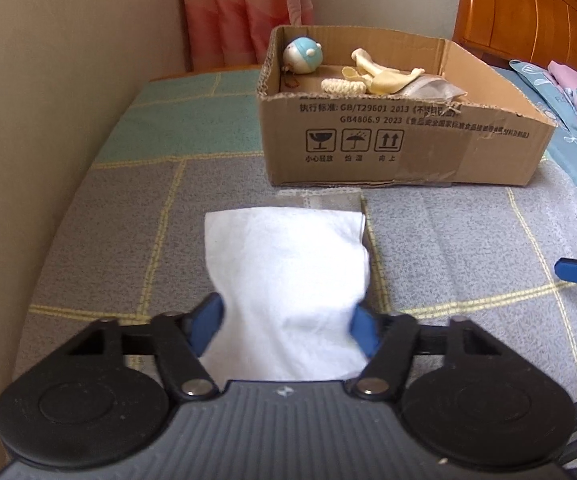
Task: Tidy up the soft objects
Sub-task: 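Grasp the white cloth with the left tool while the right tool approaches the grey pouch, then grasp the grey fabric pouch with the right tool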
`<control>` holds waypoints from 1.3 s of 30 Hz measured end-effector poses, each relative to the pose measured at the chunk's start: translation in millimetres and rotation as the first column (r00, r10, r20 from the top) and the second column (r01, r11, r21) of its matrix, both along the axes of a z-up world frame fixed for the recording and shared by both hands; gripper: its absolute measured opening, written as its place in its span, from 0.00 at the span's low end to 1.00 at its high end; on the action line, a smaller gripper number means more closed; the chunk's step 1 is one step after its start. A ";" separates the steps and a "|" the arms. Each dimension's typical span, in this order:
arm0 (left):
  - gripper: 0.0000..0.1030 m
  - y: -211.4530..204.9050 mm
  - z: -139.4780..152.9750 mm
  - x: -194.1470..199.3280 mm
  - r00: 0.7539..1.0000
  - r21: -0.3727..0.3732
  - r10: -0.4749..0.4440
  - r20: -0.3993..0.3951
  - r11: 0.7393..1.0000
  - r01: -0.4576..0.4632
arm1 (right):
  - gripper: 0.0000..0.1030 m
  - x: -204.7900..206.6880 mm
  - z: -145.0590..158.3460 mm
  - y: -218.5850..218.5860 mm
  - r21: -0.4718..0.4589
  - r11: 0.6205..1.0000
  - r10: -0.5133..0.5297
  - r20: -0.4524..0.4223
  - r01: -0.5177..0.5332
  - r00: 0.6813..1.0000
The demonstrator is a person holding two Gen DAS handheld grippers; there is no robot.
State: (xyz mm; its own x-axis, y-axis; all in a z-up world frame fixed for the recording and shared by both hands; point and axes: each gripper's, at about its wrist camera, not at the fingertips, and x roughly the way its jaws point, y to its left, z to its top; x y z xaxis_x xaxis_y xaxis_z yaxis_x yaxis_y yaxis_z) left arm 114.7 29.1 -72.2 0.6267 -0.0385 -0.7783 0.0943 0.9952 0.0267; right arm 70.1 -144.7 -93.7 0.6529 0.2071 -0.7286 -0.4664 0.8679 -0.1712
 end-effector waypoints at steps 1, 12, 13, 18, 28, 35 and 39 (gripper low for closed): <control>0.53 1.4 0.9 -0.9 1.000 0.001 0.000 0.005 1.000 0.000 | 1.00 -0.1 -0.3 0.7 0.000 1.000 0.001 -0.001 -0.001 1.000; 0.38 17.6 9.9 -9.3 0.999 -0.006 0.017 0.042 1.000 -0.017 | 1.00 -0.1 3.7 7.7 -0.006 1.000 0.013 -0.004 -0.013 1.000; 0.38 19.4 12.1 -10.5 0.999 -0.003 0.018 0.050 1.000 -0.018 | 1.00 0.6 4.2 8.7 -0.004 1.000 0.017 -0.004 -0.017 1.000; 0.38 33.0 23.9 -15.1 0.995 0.016 0.042 0.094 0.999 -0.043 | 1.00 10.1 3.7 16.6 0.022 0.999 0.044 -0.032 -0.043 0.999; 0.38 55.9 31.0 -11.5 0.992 0.050 0.051 0.112 0.997 -0.057 | 1.00 43.5 1.5 61.3 0.052 0.993 0.113 -0.047 -0.110 0.993; 0.38 67.2 35.4 -9.5 0.991 0.050 0.051 0.127 0.997 -0.058 | 1.00 75.7 -4.6 89.4 0.102 0.994 0.036 -0.059 -0.030 0.998; 0.38 71.2 33.8 -7.0 0.991 0.046 0.052 0.122 0.997 -0.058 | 1.00 85.0 -6.3 99.6 0.130 0.991 -0.020 -0.053 0.027 0.998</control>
